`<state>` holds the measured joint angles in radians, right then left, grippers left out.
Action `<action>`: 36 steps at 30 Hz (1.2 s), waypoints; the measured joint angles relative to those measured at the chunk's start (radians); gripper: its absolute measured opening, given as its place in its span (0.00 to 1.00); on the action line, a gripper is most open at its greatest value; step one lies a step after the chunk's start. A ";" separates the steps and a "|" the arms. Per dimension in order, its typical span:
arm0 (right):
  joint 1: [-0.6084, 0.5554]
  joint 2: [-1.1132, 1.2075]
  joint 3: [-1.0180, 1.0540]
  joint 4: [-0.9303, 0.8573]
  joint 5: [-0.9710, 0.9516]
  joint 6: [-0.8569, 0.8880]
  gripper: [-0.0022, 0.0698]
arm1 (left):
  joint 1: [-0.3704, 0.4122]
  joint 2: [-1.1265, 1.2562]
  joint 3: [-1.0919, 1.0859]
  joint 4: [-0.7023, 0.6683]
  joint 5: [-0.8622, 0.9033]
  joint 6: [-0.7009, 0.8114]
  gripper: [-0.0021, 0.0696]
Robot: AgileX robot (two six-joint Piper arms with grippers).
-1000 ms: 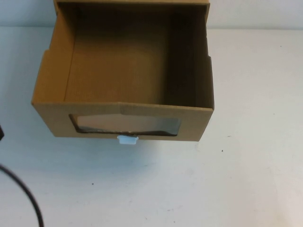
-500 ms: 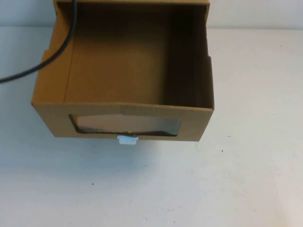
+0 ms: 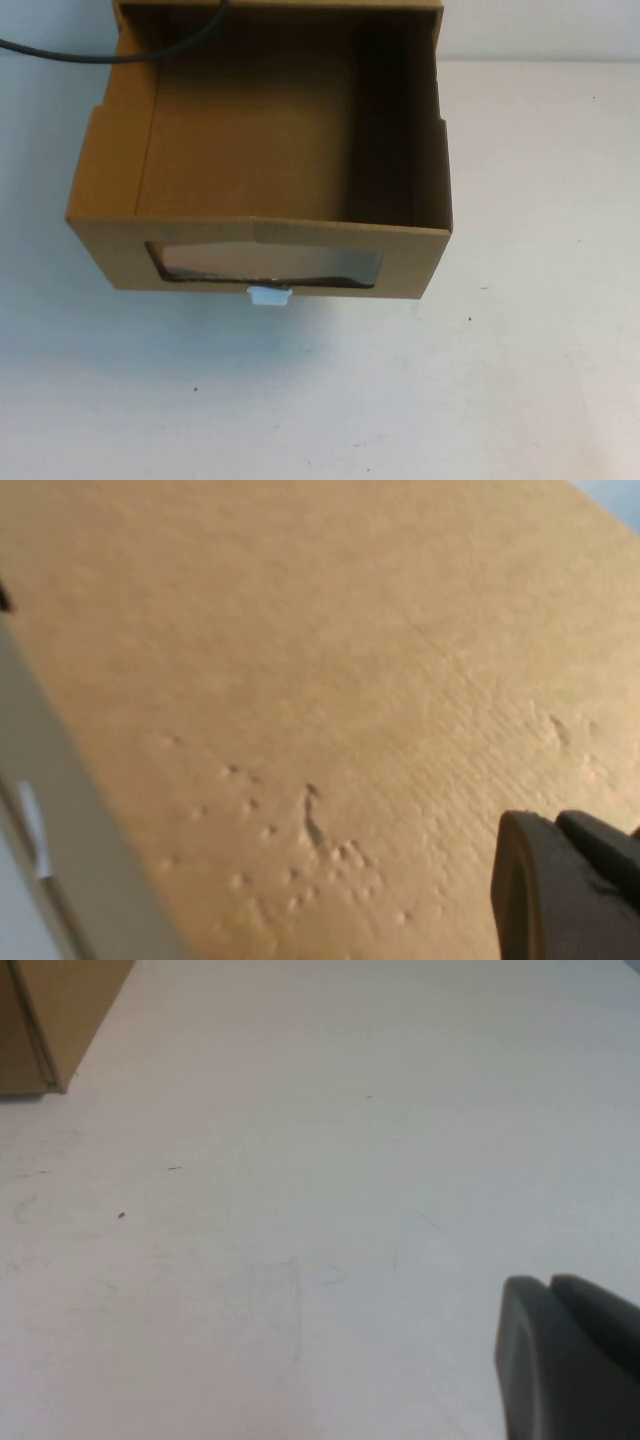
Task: Close the shoe box
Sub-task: Press the shoe box with left arm, then close the shoe box with your right arm
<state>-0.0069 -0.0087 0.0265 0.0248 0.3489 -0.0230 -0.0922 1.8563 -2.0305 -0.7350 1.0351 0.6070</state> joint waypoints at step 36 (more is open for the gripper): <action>0.000 0.442 -0.496 0.721 0.502 -0.327 0.01 | -0.033 0.102 -0.045 -0.029 0.004 0.001 0.02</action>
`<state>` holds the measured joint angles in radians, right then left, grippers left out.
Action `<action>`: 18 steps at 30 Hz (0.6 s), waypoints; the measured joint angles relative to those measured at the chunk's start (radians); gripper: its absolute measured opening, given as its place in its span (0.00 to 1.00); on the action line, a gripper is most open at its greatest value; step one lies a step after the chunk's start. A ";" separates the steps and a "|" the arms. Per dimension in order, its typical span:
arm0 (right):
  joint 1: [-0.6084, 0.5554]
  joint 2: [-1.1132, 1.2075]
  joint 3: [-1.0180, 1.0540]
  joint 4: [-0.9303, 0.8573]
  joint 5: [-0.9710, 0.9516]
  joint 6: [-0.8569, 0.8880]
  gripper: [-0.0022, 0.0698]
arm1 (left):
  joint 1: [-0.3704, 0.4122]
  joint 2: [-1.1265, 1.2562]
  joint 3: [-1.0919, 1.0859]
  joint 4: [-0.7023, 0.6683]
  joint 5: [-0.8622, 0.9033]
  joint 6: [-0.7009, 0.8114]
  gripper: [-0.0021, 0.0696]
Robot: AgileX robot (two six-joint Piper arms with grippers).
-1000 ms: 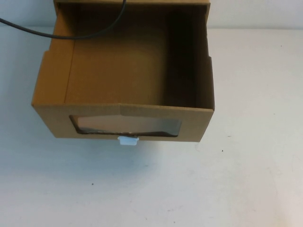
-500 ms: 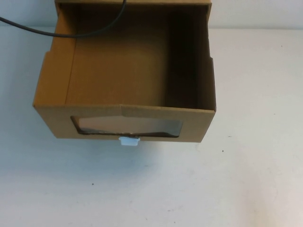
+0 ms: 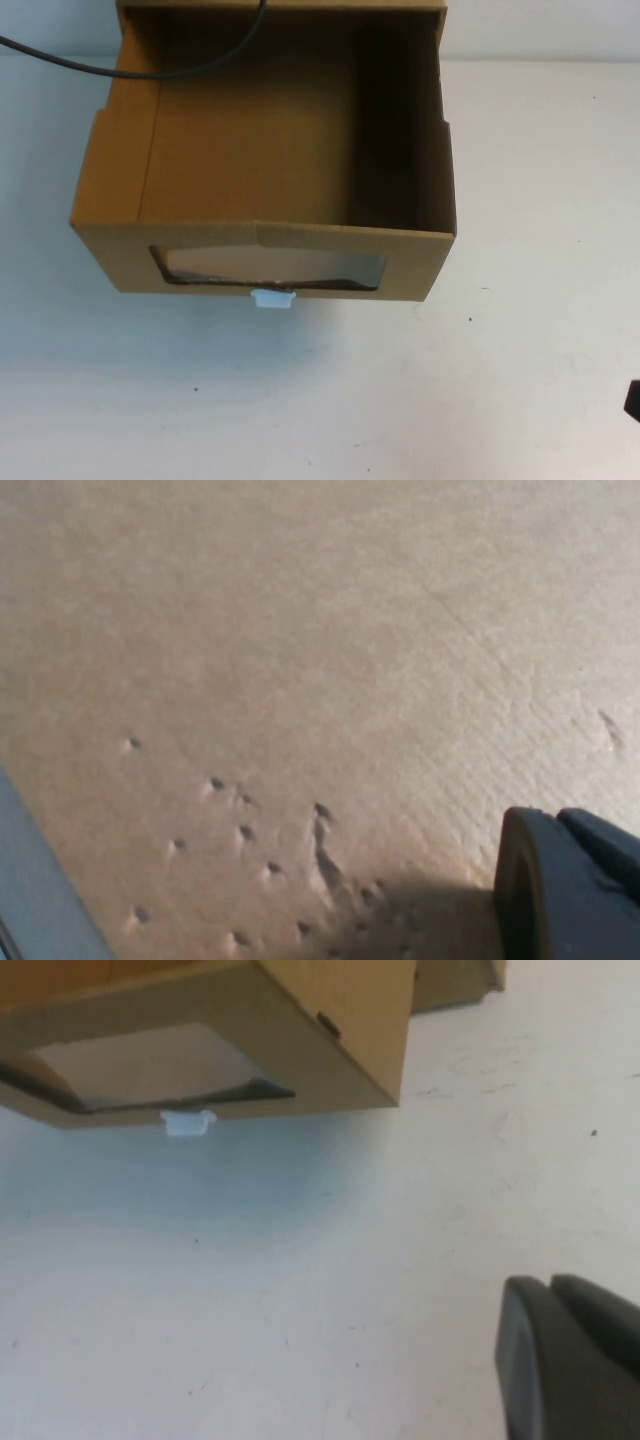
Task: Close the shoe box
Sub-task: Close the shoe box with your right arm
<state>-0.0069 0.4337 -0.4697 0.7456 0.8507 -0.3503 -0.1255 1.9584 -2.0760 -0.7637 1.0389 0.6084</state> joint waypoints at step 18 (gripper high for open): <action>0.432 0.586 -0.491 -0.083 -0.072 -0.053 0.01 | 0.000 0.000 0.000 0.000 0.000 0.000 0.02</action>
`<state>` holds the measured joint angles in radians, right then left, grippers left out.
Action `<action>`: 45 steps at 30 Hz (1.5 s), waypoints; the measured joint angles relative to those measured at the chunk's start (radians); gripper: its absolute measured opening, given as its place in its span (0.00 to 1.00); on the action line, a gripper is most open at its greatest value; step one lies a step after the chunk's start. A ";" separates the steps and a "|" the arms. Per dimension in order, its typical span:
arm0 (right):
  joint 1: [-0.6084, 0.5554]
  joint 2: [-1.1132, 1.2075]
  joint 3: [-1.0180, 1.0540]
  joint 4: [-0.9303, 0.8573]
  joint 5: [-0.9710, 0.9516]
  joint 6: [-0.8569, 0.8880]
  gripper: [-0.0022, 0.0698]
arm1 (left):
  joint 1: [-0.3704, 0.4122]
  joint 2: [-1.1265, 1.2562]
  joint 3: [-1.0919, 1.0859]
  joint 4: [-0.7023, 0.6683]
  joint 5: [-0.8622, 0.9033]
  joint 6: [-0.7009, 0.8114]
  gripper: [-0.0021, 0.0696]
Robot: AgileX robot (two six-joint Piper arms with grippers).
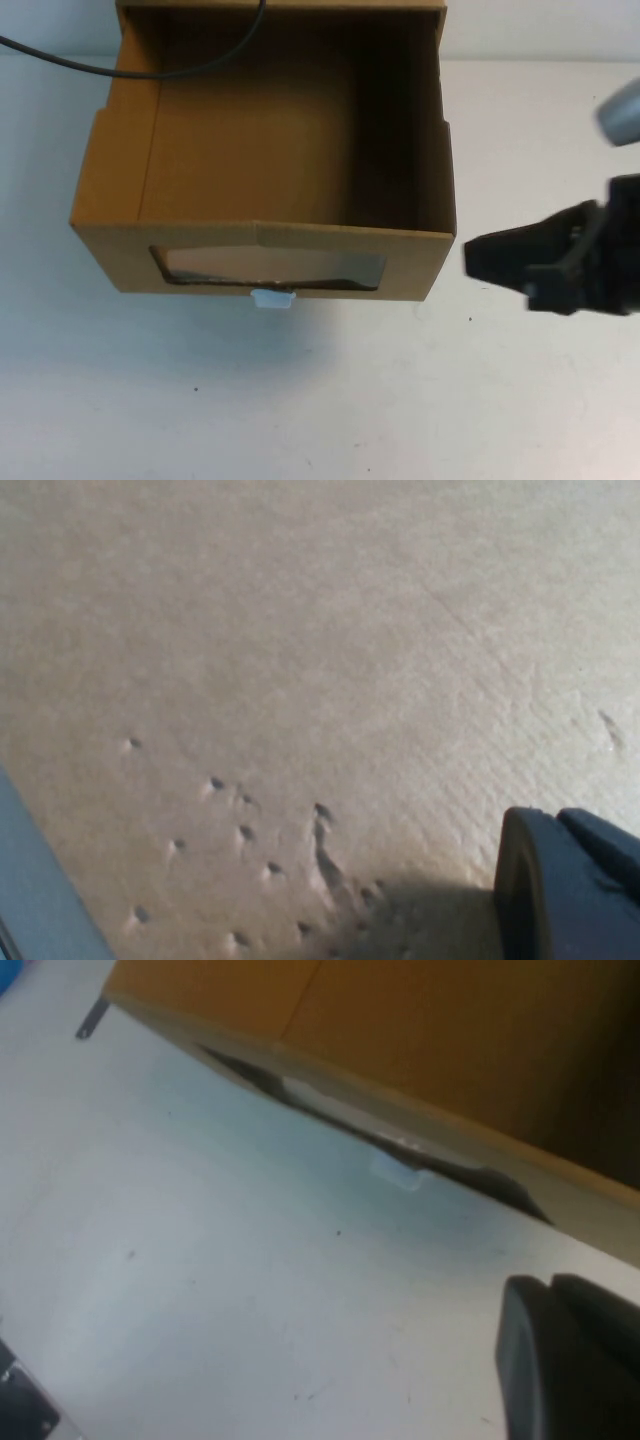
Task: Close the shoe box
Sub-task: Close the shoe box with your right arm
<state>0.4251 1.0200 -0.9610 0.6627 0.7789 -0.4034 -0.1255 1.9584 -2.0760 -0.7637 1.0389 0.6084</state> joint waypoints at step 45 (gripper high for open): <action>0.279 0.620 -0.526 -0.472 -0.215 0.358 0.01 | 0.000 0.000 -0.001 -0.002 0.004 0.000 0.02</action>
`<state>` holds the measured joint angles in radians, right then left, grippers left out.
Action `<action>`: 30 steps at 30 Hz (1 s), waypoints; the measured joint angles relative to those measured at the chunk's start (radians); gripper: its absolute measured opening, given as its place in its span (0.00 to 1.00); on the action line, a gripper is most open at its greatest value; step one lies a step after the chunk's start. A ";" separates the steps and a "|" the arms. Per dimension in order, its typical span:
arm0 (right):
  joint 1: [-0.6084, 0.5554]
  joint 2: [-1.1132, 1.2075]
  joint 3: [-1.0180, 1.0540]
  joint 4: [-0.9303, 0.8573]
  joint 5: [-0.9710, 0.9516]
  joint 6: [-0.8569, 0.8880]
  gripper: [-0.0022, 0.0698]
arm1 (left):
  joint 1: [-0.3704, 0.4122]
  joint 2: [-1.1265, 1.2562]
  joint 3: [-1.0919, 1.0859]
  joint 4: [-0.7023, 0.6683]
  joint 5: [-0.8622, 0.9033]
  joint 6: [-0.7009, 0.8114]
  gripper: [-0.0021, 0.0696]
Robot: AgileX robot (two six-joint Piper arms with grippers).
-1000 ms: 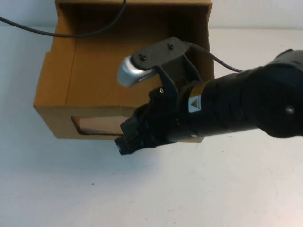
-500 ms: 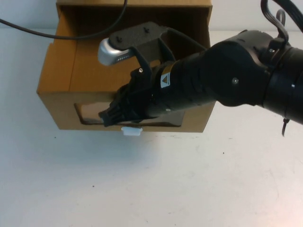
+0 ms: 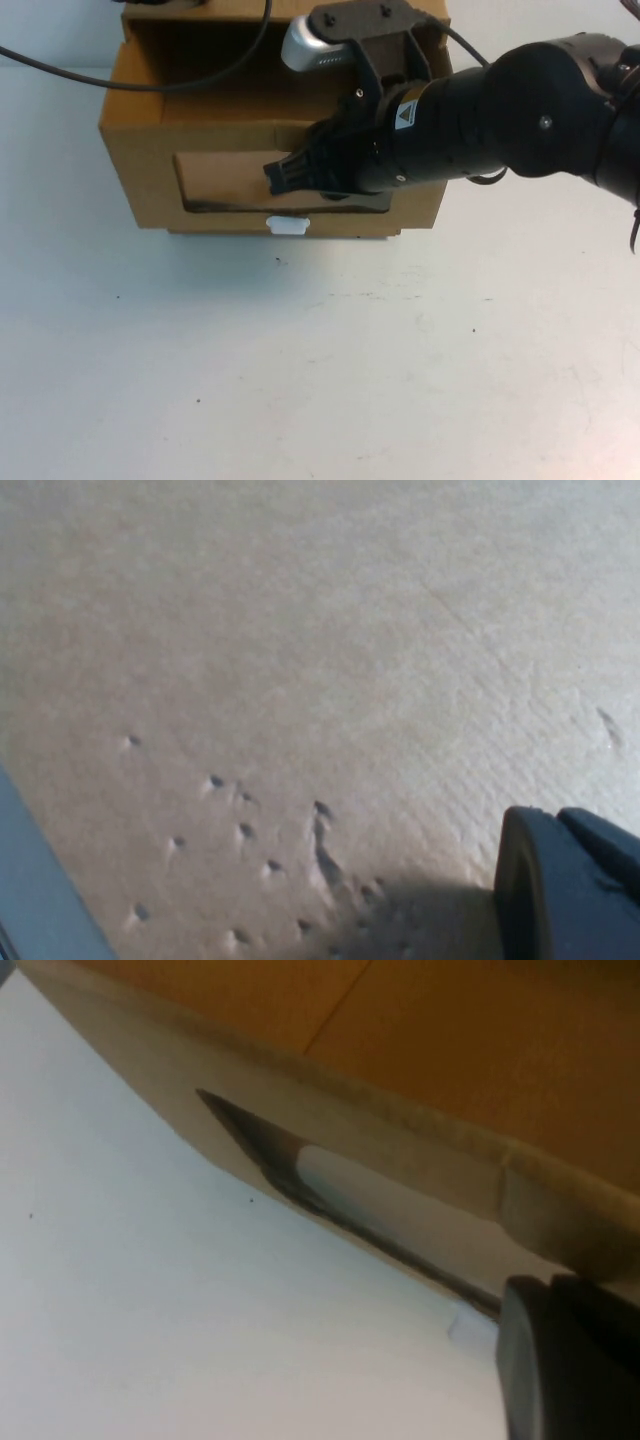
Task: Close the shoe box
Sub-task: Close the shoe box with your right arm
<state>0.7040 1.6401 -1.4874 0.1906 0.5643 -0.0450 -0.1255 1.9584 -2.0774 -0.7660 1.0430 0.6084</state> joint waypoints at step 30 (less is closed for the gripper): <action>-0.079 0.060 -0.146 0.042 0.106 -0.022 0.01 | 0.000 0.000 -0.001 0.000 0.012 0.000 0.02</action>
<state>0.6245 1.7005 -1.6334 0.2325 0.6705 -0.0674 -0.1255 1.9584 -2.0780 -0.7660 1.0548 0.6084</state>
